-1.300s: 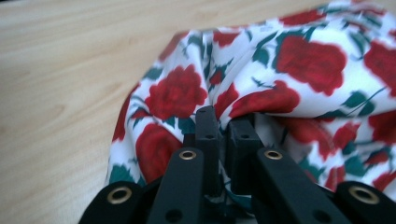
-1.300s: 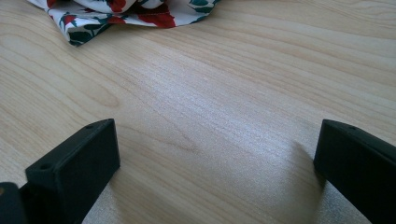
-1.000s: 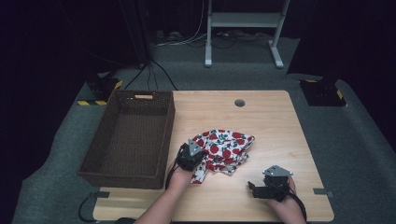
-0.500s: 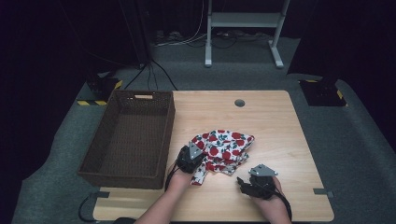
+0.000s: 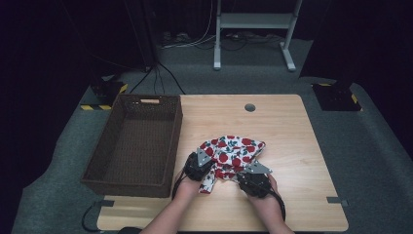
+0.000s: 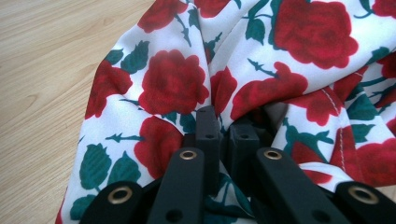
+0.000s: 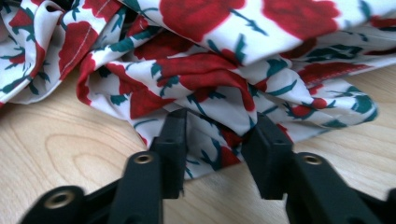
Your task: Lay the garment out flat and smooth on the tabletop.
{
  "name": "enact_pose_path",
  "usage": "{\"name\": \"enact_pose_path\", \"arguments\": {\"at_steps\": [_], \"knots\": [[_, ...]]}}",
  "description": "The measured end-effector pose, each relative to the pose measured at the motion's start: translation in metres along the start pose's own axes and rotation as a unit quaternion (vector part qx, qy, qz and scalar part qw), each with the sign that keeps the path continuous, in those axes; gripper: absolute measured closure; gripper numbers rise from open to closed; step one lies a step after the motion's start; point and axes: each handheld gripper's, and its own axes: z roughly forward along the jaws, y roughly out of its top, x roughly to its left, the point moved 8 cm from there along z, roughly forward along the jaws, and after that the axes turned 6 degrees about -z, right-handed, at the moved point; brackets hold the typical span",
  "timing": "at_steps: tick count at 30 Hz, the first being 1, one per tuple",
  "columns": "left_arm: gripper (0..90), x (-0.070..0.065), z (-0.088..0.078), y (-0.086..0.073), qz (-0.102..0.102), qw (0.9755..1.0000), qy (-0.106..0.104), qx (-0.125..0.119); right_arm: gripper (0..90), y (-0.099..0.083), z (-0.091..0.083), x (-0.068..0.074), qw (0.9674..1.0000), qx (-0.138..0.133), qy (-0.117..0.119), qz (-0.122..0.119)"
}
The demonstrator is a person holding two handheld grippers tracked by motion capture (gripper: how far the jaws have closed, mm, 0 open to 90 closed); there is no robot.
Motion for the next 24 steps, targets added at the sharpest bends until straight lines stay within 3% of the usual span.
{"name": "enact_pose_path", "arguments": {"at_steps": [3,5,14,24], "knots": [[85.3,0.0,-0.001,0.0,-0.003,1.0,-0.002,-0.003,80.5,0.002,0.001,0.003,1.0,0.002,0.001,-0.009],[85.7,0.0,-0.001,0.001,-0.006,1.0,-0.003,-0.006,85.0,0.002,0.001,0.004,0.9999,0.003,0.0,-0.017],[86.2,0.004,-0.006,0.005,-0.015,0.9997,0.0,-0.017,86.8,-0.009,-0.01,-0.008,0.9996,0.008,-0.007,-0.026],[86.2,0.008,-0.01,0.009,-0.022,0.9994,0.001,-0.026,87.1,-0.039,-0.036,-0.052,0.999,0.023,-0.034,-0.016]]}}
